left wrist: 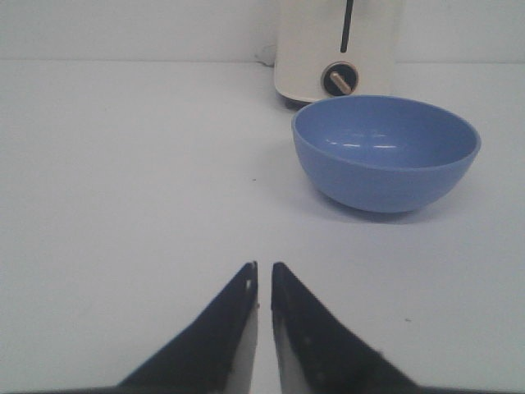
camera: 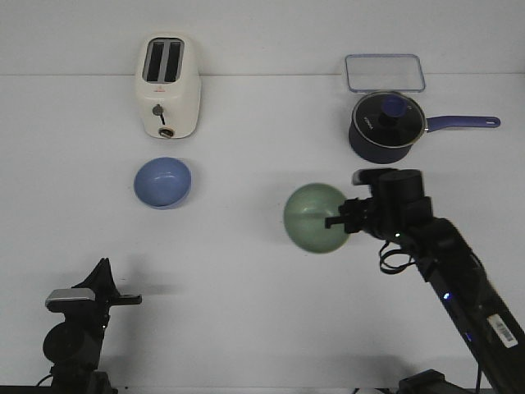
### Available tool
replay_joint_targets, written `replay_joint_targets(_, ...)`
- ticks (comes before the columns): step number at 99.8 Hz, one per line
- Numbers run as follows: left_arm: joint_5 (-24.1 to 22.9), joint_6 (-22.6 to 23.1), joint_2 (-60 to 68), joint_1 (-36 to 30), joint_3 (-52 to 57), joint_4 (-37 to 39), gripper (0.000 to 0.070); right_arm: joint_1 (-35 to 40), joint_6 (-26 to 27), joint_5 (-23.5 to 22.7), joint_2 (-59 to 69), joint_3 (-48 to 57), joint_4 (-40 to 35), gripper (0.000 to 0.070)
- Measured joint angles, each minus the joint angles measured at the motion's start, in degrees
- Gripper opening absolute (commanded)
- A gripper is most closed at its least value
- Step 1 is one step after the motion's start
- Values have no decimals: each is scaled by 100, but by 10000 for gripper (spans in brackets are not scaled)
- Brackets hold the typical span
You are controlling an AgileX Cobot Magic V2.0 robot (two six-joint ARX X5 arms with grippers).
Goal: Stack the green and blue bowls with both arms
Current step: 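Lift the green bowl with the right gripper and carry it toward the table center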
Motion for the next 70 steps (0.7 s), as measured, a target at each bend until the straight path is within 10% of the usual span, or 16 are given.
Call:
replay_joint_targets(58,0,0,0,0,0,0,15,1622,678,544,1307,-745,925,1)
replay_joint_targets(70,0,0,0,0,0,0,15,1648,675,560,1353,-761,909,202)
